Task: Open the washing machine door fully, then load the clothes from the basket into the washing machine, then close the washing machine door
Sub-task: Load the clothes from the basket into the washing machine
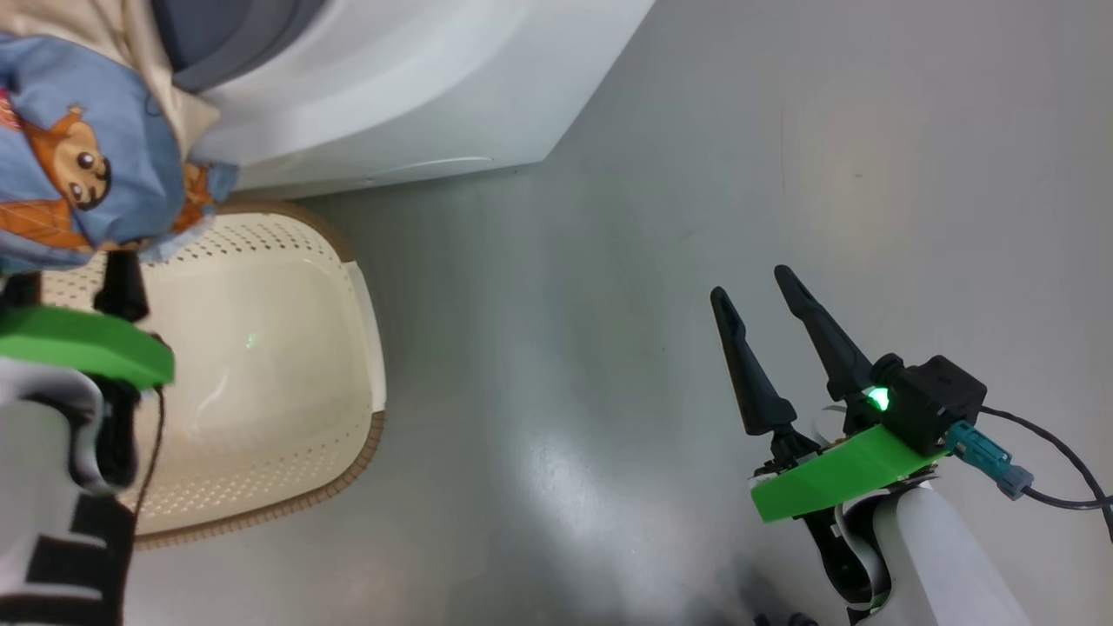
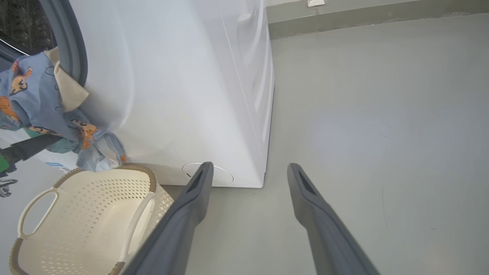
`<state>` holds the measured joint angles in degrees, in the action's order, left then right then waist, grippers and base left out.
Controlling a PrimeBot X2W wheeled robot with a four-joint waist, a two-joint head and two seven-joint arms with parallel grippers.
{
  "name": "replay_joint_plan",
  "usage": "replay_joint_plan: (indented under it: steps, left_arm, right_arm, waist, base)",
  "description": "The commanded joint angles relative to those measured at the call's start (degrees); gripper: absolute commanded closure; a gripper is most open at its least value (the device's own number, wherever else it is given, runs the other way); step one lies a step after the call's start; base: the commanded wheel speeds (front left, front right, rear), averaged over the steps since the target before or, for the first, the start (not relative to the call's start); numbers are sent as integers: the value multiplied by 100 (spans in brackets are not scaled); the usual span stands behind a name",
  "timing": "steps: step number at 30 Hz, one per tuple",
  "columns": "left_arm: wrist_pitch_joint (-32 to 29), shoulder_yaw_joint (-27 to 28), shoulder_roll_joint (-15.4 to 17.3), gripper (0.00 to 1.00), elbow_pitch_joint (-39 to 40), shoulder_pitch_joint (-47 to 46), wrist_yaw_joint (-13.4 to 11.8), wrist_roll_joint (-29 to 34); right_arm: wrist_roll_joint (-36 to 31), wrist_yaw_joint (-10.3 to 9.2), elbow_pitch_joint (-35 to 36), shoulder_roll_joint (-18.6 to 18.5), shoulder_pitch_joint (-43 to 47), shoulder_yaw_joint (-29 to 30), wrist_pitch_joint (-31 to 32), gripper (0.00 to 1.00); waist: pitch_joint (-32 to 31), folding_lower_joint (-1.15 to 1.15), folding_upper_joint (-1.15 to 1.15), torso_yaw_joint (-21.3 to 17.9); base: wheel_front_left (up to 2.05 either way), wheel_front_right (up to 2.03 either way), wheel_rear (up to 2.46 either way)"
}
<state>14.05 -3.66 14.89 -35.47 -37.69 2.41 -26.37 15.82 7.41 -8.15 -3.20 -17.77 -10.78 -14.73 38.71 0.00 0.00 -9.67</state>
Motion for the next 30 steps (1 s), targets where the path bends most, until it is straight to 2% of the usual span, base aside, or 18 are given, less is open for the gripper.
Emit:
replay_joint_plan:
  steps: [1, 3, 5, 10, 15, 22, 30]
  left_arm:
    - [48, 166, 254, 0, 14, -99, 51, -8]
    - [62, 196, 247, 0, -115, -224, 118, -57]
    - [74, 179, 255, 100, -210, -309, 180, -42]
    - [90, 203, 188, 100, -338, -351, 299, -85]
    - [93, 341, 120, 100, -113, -237, 335, -35]
    - [94, 669, -117, 100, 715, 243, 363, 186]
    - [95, 784, -311, 100, 1641, 594, 413, 379]
  right_arm:
    - [20, 8, 118, 33, 73, -165, -27, 0]
    - [42, 8, 115, 33, 63, -173, -27, 0]
    - [63, 8, 111, 33, 56, -176, -27, 0]
    - [100, 8, 81, 33, 33, -149, -27, 0]
    - [79, 8, 59, 33, 35, -91, -27, 0]
    - [21, 8, 29, 33, 78, -25, -27, 0]
    - [27, 8, -45, 33, 99, -42, -27, 0]
  waist:
    - [59, 0, 0, -46]
    - [80, 0, 0, -70]
    - [82, 0, 0, -85]
    - [26, 0, 0, -76]
    - [-49, 0, 0, 3]
    - [-243, 0, 0, 198]
    - [-448, 0, 0, 329]
  base:
    - [0, 0, 0]
    - [0, 0, 0]
    - [0, 0, 0]
    - [0, 0, 0]
    - [0, 0, 0]
    - [0, 0, 0]
    - [0, 0, 0]
